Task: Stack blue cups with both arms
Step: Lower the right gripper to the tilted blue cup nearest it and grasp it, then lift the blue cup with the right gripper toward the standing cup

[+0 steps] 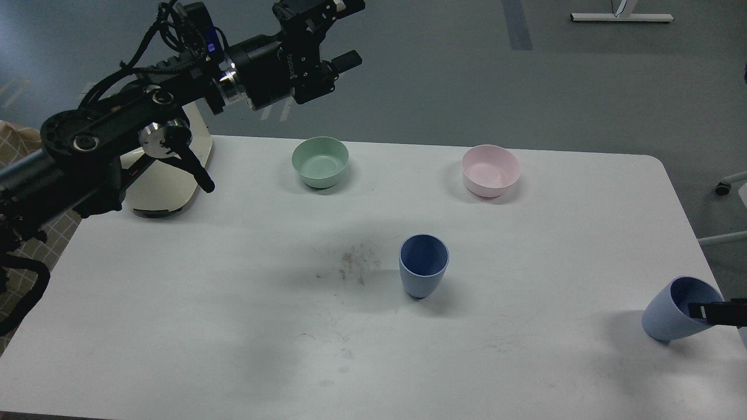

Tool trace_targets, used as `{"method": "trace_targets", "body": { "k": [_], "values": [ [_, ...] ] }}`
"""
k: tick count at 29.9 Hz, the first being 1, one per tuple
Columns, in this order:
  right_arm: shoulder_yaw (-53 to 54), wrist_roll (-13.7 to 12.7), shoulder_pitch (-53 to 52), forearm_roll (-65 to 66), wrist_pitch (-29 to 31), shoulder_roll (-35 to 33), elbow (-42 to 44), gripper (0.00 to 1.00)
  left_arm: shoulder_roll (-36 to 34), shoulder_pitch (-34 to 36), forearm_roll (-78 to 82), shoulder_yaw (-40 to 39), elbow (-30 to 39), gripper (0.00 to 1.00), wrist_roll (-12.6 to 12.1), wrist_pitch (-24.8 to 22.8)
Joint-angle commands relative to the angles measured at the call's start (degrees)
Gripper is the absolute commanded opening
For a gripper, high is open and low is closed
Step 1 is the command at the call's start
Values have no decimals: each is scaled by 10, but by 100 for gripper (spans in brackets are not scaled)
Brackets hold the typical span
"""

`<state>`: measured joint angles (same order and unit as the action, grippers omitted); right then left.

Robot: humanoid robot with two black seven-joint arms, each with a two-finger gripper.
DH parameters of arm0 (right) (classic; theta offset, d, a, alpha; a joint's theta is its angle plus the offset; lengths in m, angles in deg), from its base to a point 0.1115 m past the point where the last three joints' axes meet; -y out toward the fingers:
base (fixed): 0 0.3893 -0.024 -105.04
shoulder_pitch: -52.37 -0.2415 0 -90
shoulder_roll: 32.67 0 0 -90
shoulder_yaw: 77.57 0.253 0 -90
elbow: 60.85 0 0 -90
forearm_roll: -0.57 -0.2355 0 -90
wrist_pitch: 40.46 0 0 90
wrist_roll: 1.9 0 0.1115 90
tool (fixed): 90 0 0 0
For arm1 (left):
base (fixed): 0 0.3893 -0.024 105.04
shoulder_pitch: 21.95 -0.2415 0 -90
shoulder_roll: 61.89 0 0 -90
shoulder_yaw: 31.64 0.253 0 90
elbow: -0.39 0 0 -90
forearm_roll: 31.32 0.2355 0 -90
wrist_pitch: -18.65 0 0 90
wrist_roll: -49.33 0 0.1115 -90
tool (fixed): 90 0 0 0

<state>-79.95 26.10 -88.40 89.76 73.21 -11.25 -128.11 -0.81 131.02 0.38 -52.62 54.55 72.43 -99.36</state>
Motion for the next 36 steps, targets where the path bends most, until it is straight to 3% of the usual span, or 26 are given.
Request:
{"method": "trace_targets", "body": {
  "k": [1, 5, 16, 24, 29, 36],
  "values": [
    [0, 0, 1, -1, 0, 6, 0, 17, 0, 0, 0, 0, 4, 97, 0, 0],
    [0, 0, 6, -2, -1, 13, 0, 0, 1, -1, 2, 0, 13, 97, 0, 0],
    [9, 0, -4, -5, -1, 0, -16, 0, 1, -13, 6, 0, 14, 97, -1, 0],
    [14, 0, -131, -2, 24, -49, -97, 0, -1, -13, 6, -1, 14, 97, -1, 0],
    [13, 0, -200, 2, 43, -9, -89, 0, -8, -14, 6, -1, 14, 97, 0, 0],
    [-27, 0, -295, -1, 43, 115, -8, 0, -11, -14, 6, -1, 14, 97, 0, 0]
  ]
}}
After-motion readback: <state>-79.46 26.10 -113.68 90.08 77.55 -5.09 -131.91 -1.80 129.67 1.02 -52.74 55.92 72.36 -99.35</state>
